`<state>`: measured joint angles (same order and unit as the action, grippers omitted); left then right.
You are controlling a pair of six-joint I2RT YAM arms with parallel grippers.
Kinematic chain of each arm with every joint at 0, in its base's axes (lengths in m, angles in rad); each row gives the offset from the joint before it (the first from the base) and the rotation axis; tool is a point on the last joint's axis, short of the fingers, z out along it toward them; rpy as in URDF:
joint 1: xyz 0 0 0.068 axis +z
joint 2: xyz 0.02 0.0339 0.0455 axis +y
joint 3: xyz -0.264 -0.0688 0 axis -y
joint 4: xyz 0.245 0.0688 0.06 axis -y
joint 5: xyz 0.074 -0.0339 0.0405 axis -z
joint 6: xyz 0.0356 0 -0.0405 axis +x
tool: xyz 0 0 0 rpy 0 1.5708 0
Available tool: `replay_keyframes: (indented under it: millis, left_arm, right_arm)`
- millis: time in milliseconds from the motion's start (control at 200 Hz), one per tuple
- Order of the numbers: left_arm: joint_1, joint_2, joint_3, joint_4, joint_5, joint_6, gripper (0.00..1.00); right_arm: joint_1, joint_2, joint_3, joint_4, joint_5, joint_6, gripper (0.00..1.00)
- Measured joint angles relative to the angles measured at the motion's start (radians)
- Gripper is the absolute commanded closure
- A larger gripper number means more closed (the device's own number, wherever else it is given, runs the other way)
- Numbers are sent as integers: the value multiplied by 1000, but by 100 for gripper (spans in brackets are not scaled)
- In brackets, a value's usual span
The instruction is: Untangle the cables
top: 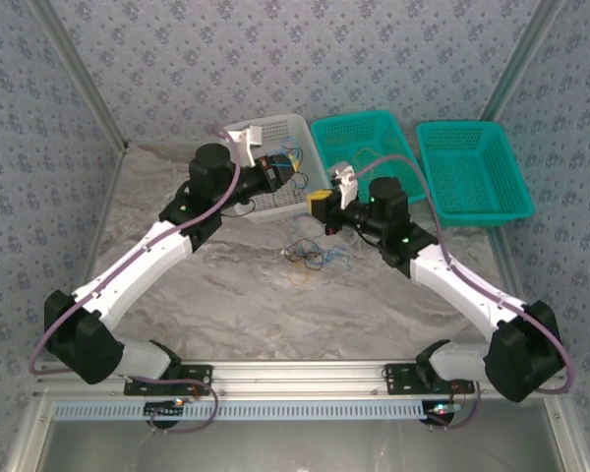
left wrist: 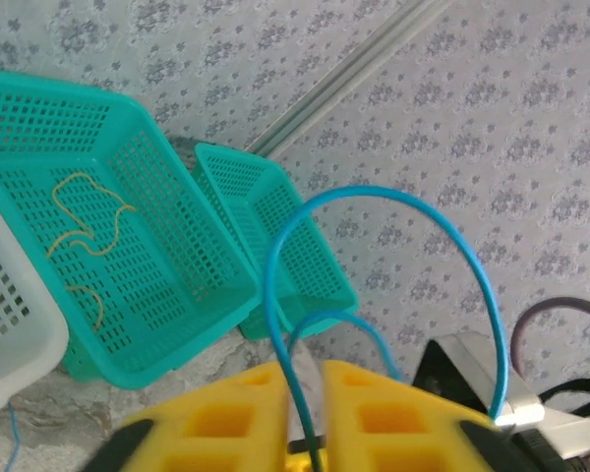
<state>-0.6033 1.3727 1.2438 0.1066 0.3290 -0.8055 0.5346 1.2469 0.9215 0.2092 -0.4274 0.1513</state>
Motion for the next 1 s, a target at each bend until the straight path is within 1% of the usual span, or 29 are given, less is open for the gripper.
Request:
replay_keyframes:
  millis: [35,110,145,210,370,480,605,705,884,1004]
  left_arm:
    - [0,0,-6,2,-13,0,35]
    - [0,0,-23,-2,-58,-1,14]
    - [0,0,-31,-8,-83,-5,7]
    - [1,-2,-48,-26,-138,-12,1]
    - [23,-29,-122,-51,-264,-27,1]
    - [58,-64,-191,-50,-321,-61,1]
    - [98,-93,-272,-26,-357,-113,1]
    - [111,-106,-318,-15,-384,-140,1]
    - [113,-109,-333,2,-406,-158,1]
    - [113,-109,-333,3,-406,-159,1]
  right_arm:
    - [-11,-14,0,-13,5,-3,100]
    - [-38,-40,0,-47,22,-11,100]
    - [-52,-51,1,-65,32,-14,100]
    - [-83,-68,2,-99,54,-18,100]
    - [-171,-95,17,-196,105,-18,100]
    - [-244,-115,32,-253,121,-21,100]
    - [-320,-138,69,-311,131,-37,100]
    - [-372,-148,119,-349,153,-53,100]
    - [-468,-139,208,-401,225,-70,100]
    - [-526,-89,277,-423,283,-84,100]
